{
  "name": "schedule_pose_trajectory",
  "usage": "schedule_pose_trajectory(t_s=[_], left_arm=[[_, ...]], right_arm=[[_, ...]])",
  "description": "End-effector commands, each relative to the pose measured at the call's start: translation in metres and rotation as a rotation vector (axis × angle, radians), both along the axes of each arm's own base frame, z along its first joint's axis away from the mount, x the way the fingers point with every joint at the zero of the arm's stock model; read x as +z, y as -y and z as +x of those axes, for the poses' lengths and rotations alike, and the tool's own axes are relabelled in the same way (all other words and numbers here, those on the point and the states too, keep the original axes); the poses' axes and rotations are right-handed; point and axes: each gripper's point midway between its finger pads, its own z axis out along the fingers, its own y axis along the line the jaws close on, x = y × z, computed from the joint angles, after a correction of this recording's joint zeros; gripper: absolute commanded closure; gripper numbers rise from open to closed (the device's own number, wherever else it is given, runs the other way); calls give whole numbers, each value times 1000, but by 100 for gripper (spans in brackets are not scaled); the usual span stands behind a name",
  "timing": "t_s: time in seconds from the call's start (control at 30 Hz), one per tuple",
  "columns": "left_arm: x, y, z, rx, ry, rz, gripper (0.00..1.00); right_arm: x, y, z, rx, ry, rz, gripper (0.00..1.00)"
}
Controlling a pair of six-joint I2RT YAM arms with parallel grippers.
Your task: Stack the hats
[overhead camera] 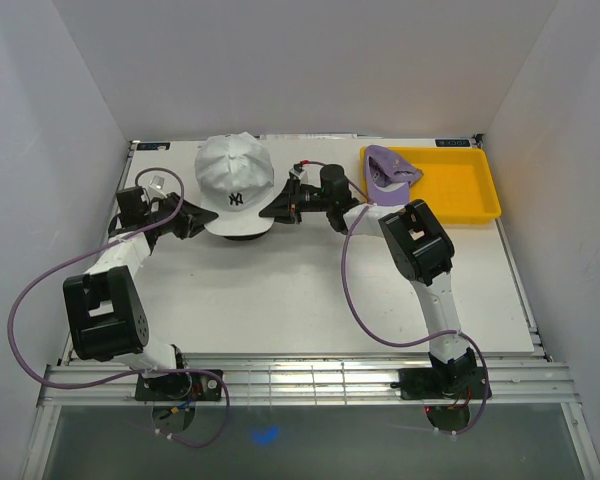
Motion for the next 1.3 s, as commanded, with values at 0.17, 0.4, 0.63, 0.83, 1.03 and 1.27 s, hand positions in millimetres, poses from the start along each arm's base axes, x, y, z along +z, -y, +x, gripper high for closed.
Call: schedule_pose_trajectory(t_s=[0.17,0.4,0.63,0.83,1.03,1.27], left_arm=[[-42,-25,-5,76,-106,124,100],[-53,-29,-7,88,-139,158,100],[-64,-34,-8,99,-177,184,100],[-66,-37,-8,105,-187,213,100],[-71,-39,-7,108,-197,233,100],[-79,-41,-10,113,-227,262,100]], right_arm=[[-11,26,17,-59,-9,-40,86],[-23,29,21,-65,-10,-85,86],[-33,34,26,-80,-16,-128,87],[-40,37,31,-85,-13,-168,87],[-48,37,34,-94,-19,-196,86],[-59,41,34,-101,-23,-237,87]])
